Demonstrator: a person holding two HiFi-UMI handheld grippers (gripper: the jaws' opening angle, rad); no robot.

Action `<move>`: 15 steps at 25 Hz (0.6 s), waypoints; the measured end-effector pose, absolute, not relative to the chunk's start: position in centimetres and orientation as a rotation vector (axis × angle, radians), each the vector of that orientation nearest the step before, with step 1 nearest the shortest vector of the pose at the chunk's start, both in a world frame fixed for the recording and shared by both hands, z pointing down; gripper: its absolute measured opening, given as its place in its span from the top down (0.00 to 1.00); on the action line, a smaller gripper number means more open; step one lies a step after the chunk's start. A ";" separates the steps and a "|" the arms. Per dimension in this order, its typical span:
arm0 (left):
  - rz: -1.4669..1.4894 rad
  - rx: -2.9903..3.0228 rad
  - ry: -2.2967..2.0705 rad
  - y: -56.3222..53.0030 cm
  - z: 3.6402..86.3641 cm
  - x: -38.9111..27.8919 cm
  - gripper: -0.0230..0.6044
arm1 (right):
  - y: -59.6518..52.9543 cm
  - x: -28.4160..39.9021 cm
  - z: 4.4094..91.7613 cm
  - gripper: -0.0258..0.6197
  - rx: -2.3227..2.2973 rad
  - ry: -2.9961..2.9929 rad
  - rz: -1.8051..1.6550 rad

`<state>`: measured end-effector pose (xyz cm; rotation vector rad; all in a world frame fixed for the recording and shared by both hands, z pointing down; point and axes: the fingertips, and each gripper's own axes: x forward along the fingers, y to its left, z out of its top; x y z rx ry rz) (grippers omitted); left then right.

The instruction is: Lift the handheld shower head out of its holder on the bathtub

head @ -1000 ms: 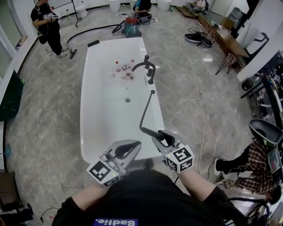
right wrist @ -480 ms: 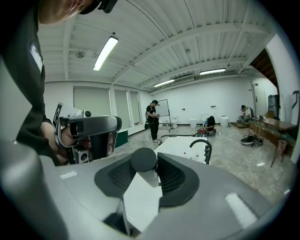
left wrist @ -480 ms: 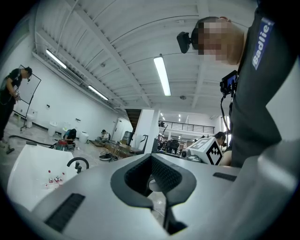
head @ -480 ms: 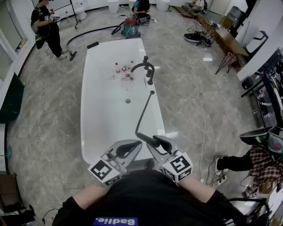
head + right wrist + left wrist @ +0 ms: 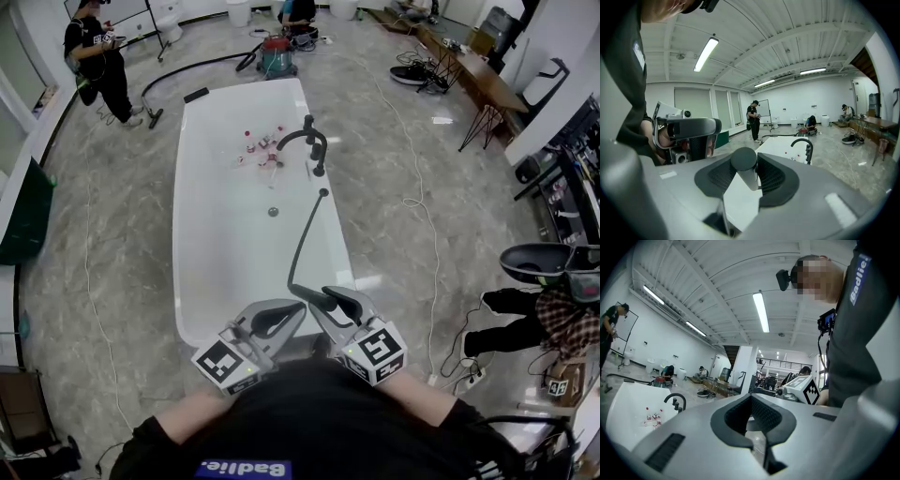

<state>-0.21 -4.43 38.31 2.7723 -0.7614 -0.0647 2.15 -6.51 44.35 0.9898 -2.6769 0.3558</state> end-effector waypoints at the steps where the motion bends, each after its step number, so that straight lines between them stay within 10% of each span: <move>1: -0.062 2.774 -0.758 -4.4 38.4 0.0 0.96 | -6.6 2.3 44.4 0.76 0.991 -2.678 0.358; 15: -0.058 2.774 -0.765 -4.1 38.7 0.6 0.96 | -6.9 2.5 45.0 0.76 0.958 -2.689 0.365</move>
